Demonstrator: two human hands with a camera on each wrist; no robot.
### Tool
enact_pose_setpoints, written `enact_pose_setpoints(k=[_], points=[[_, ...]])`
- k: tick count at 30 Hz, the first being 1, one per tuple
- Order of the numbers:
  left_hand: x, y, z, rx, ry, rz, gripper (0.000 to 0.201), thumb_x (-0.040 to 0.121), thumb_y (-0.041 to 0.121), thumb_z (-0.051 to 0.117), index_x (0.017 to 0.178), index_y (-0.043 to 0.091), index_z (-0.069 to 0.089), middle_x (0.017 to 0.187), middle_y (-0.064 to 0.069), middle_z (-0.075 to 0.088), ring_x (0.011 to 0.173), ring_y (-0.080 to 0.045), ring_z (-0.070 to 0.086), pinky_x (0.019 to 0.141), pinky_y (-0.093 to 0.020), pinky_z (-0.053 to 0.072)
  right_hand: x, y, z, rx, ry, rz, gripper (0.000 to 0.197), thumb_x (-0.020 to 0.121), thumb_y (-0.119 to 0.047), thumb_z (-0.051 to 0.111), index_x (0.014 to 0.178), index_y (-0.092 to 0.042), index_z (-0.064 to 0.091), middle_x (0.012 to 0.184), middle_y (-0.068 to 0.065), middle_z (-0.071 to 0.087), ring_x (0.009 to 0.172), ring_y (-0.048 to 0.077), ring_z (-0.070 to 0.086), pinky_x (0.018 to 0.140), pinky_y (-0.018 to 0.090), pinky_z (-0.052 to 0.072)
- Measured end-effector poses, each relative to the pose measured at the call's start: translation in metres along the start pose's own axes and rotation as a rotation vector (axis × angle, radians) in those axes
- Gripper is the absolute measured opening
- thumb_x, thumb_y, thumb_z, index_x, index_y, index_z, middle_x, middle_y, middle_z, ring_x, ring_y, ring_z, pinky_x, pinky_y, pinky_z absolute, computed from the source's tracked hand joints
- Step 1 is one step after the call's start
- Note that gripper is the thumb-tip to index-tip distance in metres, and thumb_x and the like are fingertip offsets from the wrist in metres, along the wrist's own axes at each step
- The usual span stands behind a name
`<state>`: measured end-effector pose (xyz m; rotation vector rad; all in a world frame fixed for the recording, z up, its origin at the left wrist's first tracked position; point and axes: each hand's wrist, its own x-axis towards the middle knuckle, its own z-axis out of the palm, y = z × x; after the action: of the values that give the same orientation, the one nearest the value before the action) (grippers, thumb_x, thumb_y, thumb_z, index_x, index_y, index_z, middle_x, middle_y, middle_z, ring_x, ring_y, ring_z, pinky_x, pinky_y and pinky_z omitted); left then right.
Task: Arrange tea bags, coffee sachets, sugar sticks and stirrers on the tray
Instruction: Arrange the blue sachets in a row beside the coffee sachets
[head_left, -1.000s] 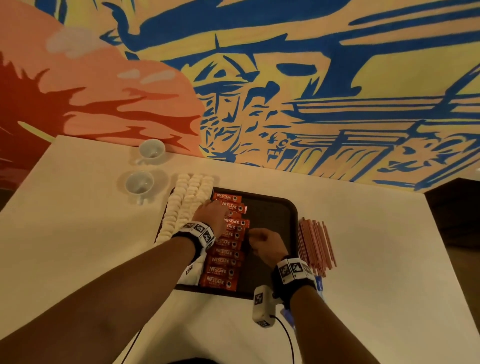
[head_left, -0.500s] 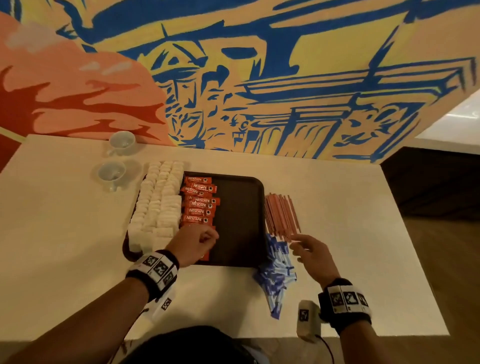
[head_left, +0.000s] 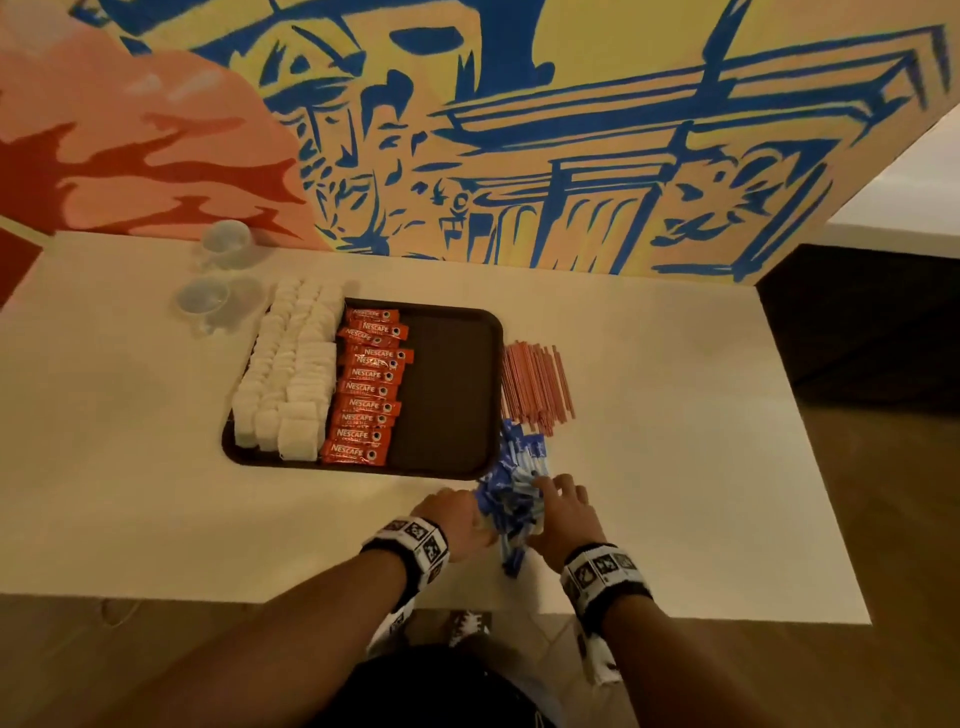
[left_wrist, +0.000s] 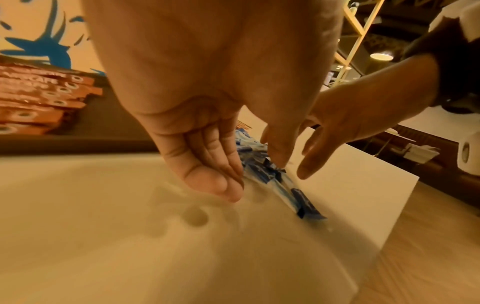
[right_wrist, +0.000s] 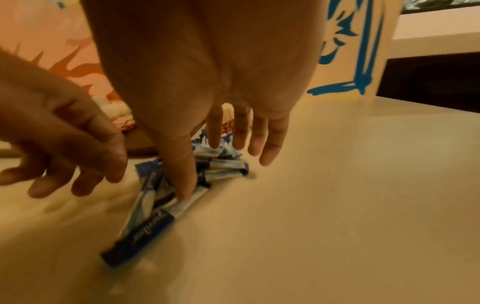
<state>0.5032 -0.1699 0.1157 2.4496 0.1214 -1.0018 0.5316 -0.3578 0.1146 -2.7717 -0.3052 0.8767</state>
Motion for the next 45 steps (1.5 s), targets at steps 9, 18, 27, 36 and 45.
enact_pose_setpoints(k=[9, 18, 27, 36, 45], points=[[0.022, 0.023, 0.037, -0.023, 0.141, -0.159, 0.033, 0.088, 0.042, 0.064, 0.112, 0.020, 0.064, 0.110, -0.008, 0.070, 0.096, -0.031, 0.066, 0.079, -0.039, 0.054, 0.027, 0.004, 0.007, -0.162, 0.046, -0.241, 0.060, 0.091, -0.005, 0.059, 0.146, -0.021, 0.040, 0.148, 0.004, 0.040, 0.134, 0.030, 0.035, 0.110, 0.043, 0.037], [0.004, 0.007, 0.027, -0.156, 0.151, -0.207, 0.030, 0.098, 0.034, 0.049, 0.121, 0.014, 0.054, 0.116, -0.013, 0.063, 0.104, -0.034, 0.061, 0.084, -0.037, 0.049, 0.034, 0.005, 0.000, -0.161, -0.014, -0.283, 0.028, 0.103, -0.020, 0.047, 0.130, -0.016, 0.052, 0.138, 0.008, 0.053, 0.126, 0.028, 0.049, 0.106, 0.040, 0.039], [0.002, -0.003, 0.025, 0.052, 0.240, 0.069, 0.037, 0.100, 0.032, 0.044, 0.136, 0.026, 0.044, 0.132, -0.002, 0.057, 0.112, -0.024, 0.060, 0.092, -0.042, 0.052, 0.029, 0.008, -0.007, 0.035, -0.041, -0.209, 0.028, 0.105, -0.025, 0.043, 0.128, -0.014, 0.053, 0.129, 0.010, 0.056, 0.110, 0.030, 0.059, 0.095, 0.041, 0.049], [0.020, -0.002, 0.017, 0.464, 0.217, 0.264, 0.042, 0.098, 0.032, 0.057, 0.138, 0.024, 0.046, 0.134, -0.008, 0.048, 0.108, -0.028, 0.061, 0.086, -0.040, 0.056, 0.011, 0.015, -0.007, 0.246, -0.131, 0.023, 0.022, 0.106, -0.028, 0.037, 0.123, -0.013, 0.041, 0.095, 0.006, 0.057, 0.075, 0.023, 0.053, 0.072, 0.035, 0.041], [0.011, -0.004, 0.019, 0.519, 0.224, 0.180, 0.030, 0.100, 0.027, 0.057, 0.129, 0.018, 0.054, 0.144, -0.012, 0.042, 0.111, -0.027, 0.061, 0.089, -0.038, 0.054, 0.010, 0.008, 0.006, 0.046, -0.258, 0.075, 0.062, 0.089, -0.062, 0.062, 0.135, -0.022, 0.049, 0.118, 0.001, 0.065, 0.093, 0.019, 0.059, 0.079, 0.030, 0.048]])
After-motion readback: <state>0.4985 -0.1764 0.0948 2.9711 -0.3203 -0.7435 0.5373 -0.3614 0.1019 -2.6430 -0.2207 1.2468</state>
